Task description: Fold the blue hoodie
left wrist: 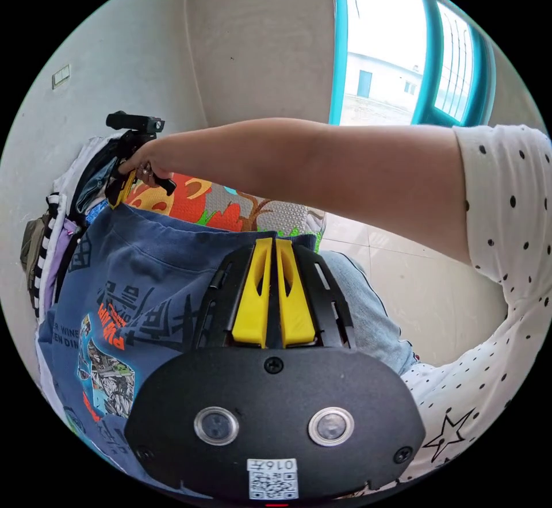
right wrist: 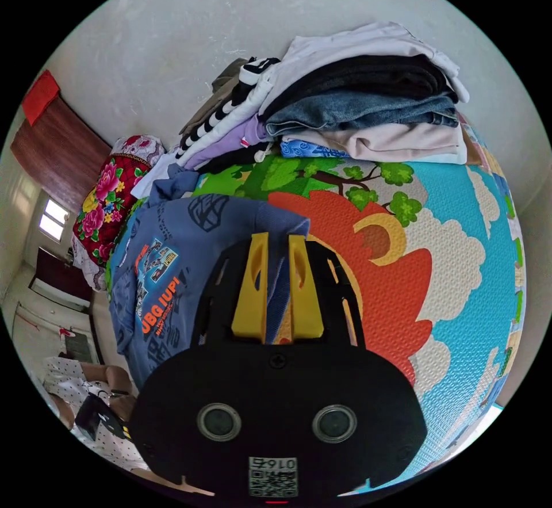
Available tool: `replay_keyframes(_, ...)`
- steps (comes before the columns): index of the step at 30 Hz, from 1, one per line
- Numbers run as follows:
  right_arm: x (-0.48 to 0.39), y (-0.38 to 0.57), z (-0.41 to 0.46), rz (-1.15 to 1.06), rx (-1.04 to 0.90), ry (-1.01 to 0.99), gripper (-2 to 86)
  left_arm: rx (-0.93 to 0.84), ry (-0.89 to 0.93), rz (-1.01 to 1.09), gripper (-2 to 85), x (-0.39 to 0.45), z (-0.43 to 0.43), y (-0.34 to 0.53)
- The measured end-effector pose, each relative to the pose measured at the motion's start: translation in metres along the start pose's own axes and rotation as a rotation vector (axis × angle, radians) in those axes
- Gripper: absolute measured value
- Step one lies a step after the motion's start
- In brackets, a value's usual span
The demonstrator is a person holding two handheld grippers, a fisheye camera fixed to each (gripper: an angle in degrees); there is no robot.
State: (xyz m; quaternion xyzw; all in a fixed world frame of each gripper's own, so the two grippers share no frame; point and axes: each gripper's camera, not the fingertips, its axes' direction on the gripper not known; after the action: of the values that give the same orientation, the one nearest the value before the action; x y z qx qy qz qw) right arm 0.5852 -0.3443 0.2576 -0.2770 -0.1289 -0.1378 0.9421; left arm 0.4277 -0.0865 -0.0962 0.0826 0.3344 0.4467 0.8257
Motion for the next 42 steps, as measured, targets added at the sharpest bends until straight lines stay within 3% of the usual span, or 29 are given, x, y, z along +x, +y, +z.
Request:
replay_keyframes(9,-0.033,-0.079,-0.034,-0.085,0.04,0.016,1.4,0.04,0.075,0.022,-1.0,-0.028,-0.002,0.018)
replay_keyframes(15,-0.047,-0.131,0.009,-0.126,-0.138,0.185,1.6,-0.073,0.1,0.009,-1.0,-0.041,0.047,0.045)
replay_keyframes(21,-0.052,-0.138,0.029,-0.123,-0.091,0.147,3.3,-0.053,0.088,-0.029,-0.3,-0.054,0.051,0.076)
replay_keyframes(25,-0.062,-0.142,0.003,-0.087,-0.191,0.149,8.9,0.048,0.122,-0.115,3.0,-0.081,0.009,0.123)
replay_keyframes(29,-0.086,-0.132,-0.039,-0.109,-0.142,0.199,10.3,0.114,-0.06,-0.336,3.6,-0.148,-0.064,0.226)
replay_keyframes(34,-0.195,-0.138,-0.058,-0.316,0.109,0.037,10.4,-0.033,-0.187,-0.72,3.2,-0.23,-0.125,0.366)
replay_keyframes(36,-0.238,-0.152,-0.04,-0.357,0.17,-0.048,10.8,-0.016,-0.232,-0.802,3.3,-0.239,-0.139,0.405)
replay_keyframes(39,-0.311,-0.189,0.016,-0.425,0.145,-0.144,11.6,-0.014,-0.292,-0.863,3.4,-0.243,-0.144,0.45)
replay_keyframes(42,-0.376,-0.23,0.081,-0.434,0.094,-0.109,12.5,-0.107,-0.274,-0.867,3.4,-0.249,-0.124,0.479)
